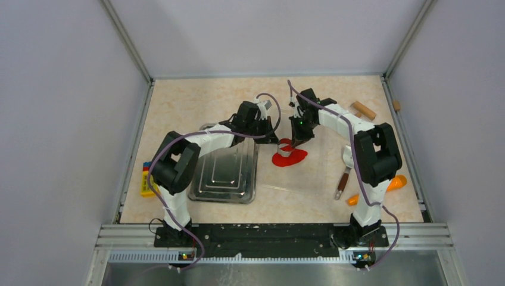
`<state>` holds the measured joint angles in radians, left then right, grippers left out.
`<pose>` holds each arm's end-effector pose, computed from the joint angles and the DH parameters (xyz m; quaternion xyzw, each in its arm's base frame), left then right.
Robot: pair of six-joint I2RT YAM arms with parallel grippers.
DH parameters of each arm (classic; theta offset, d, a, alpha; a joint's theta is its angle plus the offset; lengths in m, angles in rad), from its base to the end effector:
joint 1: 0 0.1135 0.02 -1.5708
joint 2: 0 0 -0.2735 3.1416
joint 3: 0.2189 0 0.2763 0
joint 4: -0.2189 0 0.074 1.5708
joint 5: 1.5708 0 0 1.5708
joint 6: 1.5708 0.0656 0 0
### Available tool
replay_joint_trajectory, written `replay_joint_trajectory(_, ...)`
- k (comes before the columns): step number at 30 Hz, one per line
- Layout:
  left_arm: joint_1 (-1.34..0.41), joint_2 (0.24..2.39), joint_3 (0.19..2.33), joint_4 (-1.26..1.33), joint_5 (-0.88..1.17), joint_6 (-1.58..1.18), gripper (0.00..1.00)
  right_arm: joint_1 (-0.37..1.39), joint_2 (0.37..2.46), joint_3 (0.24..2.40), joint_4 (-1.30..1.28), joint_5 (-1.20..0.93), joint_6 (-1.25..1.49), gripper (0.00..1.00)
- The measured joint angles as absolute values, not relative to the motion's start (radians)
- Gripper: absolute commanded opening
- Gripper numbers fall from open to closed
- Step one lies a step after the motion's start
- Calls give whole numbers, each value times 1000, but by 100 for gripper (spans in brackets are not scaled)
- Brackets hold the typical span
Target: Roll out the dumpling wrappers from the dough
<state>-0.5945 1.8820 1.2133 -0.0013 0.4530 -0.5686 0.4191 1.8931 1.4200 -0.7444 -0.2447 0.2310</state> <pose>0.3623 -0.2796 0.1712 0.1091 0.8759 -0.4020 0.2434 0.3787 0.1861 0.1743 -0.1131 0.9707 0.1696 0.1269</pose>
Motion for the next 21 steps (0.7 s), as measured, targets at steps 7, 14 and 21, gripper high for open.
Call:
replay_joint_trajectory(7, -594, 1894, 1211, 17, 464, -575, 0, 419, 1894, 1420, -748, -229, 228, 0)
replay_joint_trajectory(14, -597, 1894, 1183, 36, 476, -578, 0, 424, 1893, 1386, -736, -231, 229, 0)
replay_joint_trajectory(21, -609, 1894, 1155, 41, 479, -578, 0, 441, 1893, 1355, -724, -220, 229, 0)
